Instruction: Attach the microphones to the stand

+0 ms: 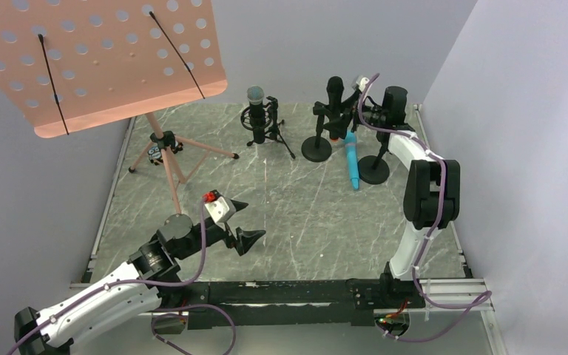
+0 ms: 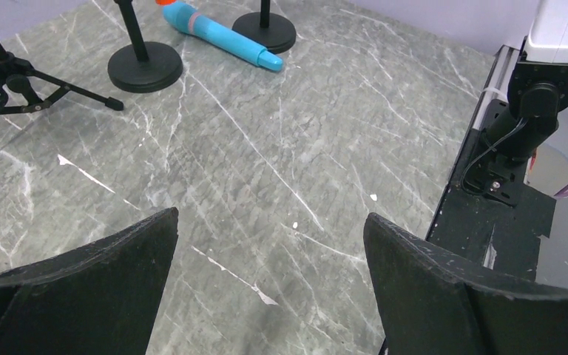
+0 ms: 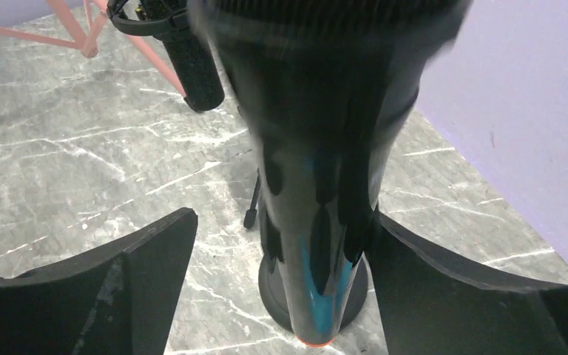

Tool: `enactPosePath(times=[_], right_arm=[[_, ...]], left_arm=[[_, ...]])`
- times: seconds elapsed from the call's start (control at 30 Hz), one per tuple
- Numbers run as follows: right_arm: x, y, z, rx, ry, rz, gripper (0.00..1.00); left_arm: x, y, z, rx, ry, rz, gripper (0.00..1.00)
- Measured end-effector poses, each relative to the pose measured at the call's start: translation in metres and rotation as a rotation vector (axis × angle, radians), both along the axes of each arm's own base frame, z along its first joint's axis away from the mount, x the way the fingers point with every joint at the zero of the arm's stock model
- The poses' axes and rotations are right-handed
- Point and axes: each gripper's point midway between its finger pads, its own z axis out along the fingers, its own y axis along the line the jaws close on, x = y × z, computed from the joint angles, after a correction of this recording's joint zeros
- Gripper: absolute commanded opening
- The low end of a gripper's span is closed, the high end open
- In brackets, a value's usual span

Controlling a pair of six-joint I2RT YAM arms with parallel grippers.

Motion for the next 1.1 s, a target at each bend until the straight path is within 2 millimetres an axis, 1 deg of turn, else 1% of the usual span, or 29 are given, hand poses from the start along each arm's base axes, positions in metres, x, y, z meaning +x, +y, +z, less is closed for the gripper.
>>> enactPosePath(times=[0.1,0.3,0.37,0.47,0.57,0.63,0.7,0.77,0.83,0.87,0.93,1.0,1.07,1.1], right_arm=[[-0.003,-0.003,0.006,0.001,-0.004,-0.011,0.96],[-0.008,-0.030,0.040,-0.010,-0.065,-0.080,0.99],[-0.013,-0.037,0.048,-0.027,-0.076,-0.099,1.00],[-0.025,-0.045,0.057,-0.066,-0.075,-0.119,1.00],[-0.047,-0.049,0.067,-0.099,-0.056,-0.124,1.00],[-0.065,-0.050,0.081,-0.106,-0.048,-0.131,1.00],[-0.082,-0.053,0.099,-0.106,-0.059,-0.148,1.00],[-0.100,-0.062,0.119,-0.106,-0.084,-0.187,1.00],[-0.119,-0.077,0.134,-0.109,-0.110,-0.243,1.00],[-0.126,-0.085,0.137,-0.112,-0.114,-0.271,1.00],[-0.139,-0.109,0.139,-0.115,-0.112,-0.330,1.00],[-0.146,-0.137,0.131,-0.122,-0.086,-0.378,1.00],[-0.147,-0.161,0.110,-0.142,-0.031,-0.411,1.00],[-0.147,-0.167,0.097,-0.152,0.003,-0.416,1.00]], left_arm=[[-0.002,0.002,0.007,-0.024,-0.011,0.000,0.99],[-0.007,0.007,0.023,-0.087,-0.027,0.001,0.99],[-0.008,0.007,0.024,-0.097,-0.018,0.002,0.99],[-0.007,0.008,0.021,-0.086,0.008,0.013,0.99],[-0.005,0.008,0.026,-0.071,0.034,0.025,0.99],[-0.003,0.007,0.035,-0.069,0.040,0.028,0.99],[0.001,0.006,0.049,-0.067,0.043,0.035,0.99],[0.008,0.008,0.060,-0.052,0.044,0.055,0.99],[0.020,0.012,0.070,-0.011,0.032,0.089,0.99],[0.025,0.014,0.070,0.018,0.024,0.103,0.99],[0.033,0.018,0.064,0.095,0.012,0.121,0.99],[0.035,0.020,0.049,0.180,0.013,0.112,0.99],[0.034,0.022,0.029,0.258,0.028,0.093,0.99],[0.032,0.023,0.020,0.286,0.034,0.084,0.99]])
